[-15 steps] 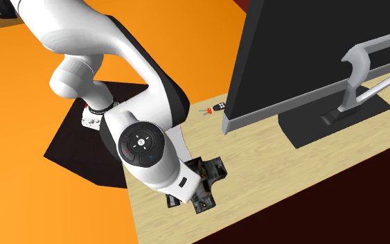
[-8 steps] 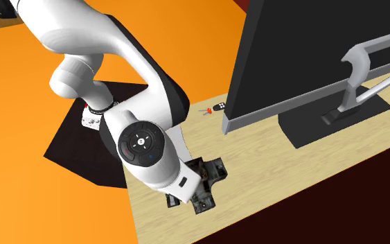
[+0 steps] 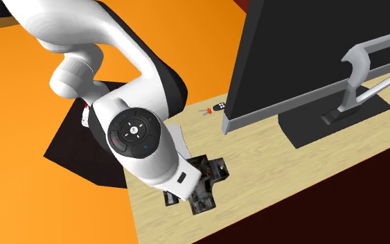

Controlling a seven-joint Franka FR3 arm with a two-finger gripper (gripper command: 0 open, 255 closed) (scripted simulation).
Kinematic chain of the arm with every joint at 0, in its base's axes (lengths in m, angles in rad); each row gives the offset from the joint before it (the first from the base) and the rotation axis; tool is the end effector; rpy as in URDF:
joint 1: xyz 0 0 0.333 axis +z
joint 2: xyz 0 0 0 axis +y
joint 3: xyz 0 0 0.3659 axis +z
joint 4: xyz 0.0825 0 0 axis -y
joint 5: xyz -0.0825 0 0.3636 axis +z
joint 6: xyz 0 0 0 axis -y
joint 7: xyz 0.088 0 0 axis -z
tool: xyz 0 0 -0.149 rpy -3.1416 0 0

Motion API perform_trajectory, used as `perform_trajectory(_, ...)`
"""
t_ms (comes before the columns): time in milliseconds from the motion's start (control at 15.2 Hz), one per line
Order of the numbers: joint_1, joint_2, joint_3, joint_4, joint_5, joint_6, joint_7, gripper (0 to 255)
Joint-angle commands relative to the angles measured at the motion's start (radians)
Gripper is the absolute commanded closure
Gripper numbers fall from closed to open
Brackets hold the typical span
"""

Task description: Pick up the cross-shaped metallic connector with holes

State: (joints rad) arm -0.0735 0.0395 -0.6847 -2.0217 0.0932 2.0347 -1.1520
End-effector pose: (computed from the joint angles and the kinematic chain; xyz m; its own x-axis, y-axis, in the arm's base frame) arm 0.4000 -0.3625 0.4505 0.9382 0.3431 0.0452 0.3449 -0.9378 -0.0401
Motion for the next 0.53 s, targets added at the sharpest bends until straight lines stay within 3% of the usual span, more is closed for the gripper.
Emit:
perform_trajectory(0,0.003,-0.016,0.001,0.017,-0.012,-0.027,0.011,255)
perform_trajectory(462,0.005,-0.038,0.003,0.067,-0.029,-0.093,0.026,255)
